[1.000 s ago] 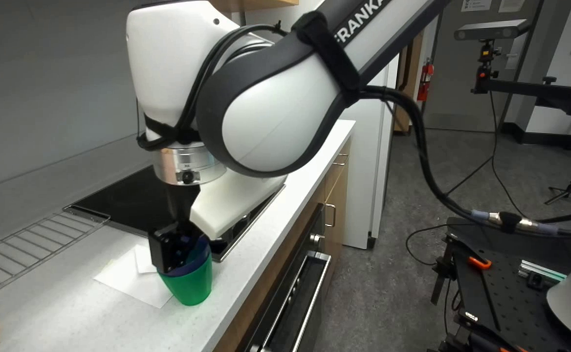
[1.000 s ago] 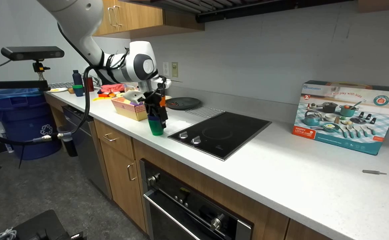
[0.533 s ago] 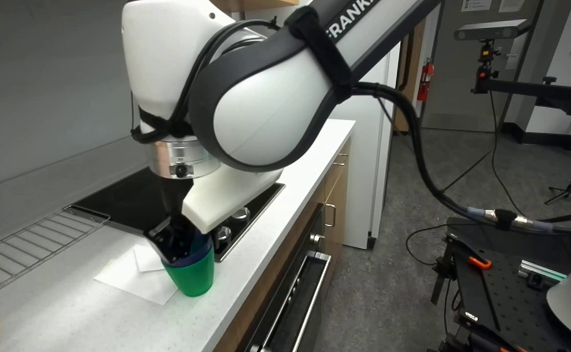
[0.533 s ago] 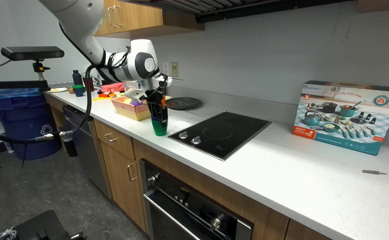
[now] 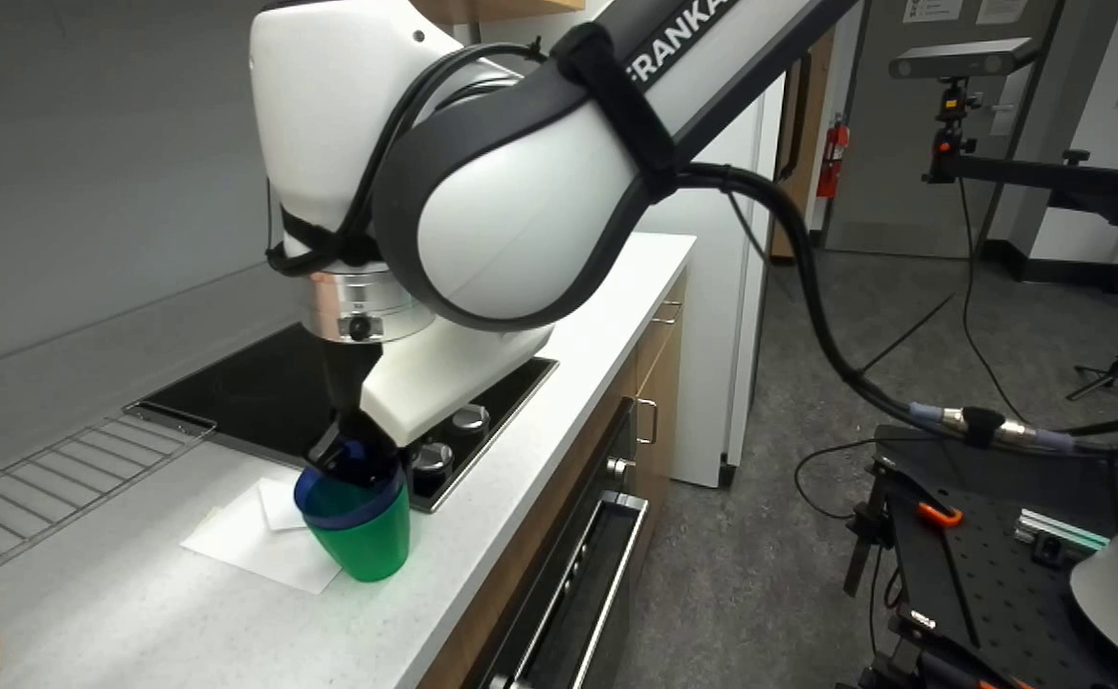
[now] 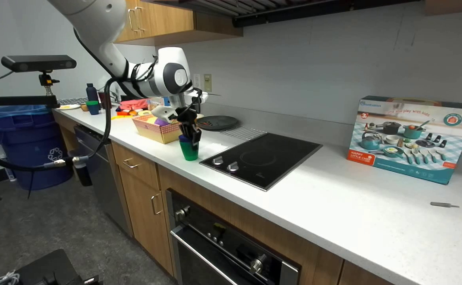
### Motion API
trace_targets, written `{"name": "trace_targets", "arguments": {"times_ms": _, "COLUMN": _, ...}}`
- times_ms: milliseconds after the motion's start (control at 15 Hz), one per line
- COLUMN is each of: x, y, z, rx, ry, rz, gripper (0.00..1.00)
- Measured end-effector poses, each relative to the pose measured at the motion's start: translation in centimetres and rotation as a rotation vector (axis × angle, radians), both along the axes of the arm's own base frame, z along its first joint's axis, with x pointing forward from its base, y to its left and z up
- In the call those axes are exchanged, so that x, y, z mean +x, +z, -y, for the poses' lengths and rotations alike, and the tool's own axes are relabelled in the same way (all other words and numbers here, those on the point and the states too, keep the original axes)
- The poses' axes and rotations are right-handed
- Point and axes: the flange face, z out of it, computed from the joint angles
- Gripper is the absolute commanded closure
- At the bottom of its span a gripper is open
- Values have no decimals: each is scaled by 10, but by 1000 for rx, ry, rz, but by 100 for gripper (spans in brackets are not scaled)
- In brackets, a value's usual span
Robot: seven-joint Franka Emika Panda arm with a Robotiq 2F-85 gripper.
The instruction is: Move the cups to the right
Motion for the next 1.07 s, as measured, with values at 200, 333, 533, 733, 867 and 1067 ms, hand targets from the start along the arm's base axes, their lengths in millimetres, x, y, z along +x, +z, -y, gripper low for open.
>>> {"name": "trace_targets", "arguments": {"times_ms": 200, "x": 4, "y": 1, "z": 10, "rx": -3, "ry": -23, "rz": 3, "gripper": 98}}
{"name": "trace_targets", "arguments": {"times_ms": 333, "x": 6, "y": 6, "z": 17, "rx": -3, "ry": -46, "rz": 12, "gripper": 98}}
{"name": "trace_targets", "arguments": {"times_ms": 533, "x": 9, "y": 24, "z": 28, "rx": 16, "ry": -96, "rz": 37, "gripper": 98}}
{"name": "trace_targets", "arguments": {"times_ms": 733, "x": 13, "y": 50, "z": 45, "rx": 40, "ry": -168, "rz": 75, "gripper": 98}}
{"name": "trace_targets", "arguments": {"times_ms": 867, "x": 17, "y": 64, "z": 63, "rx": 48, "ry": -230, "rz": 100, "gripper": 98}}
{"name": "trace_targets", "arguments": {"times_ms": 1067, "x": 25, "y": 74, "z": 102, "rx": 51, "ry": -343, "rz": 122, "gripper": 98}}
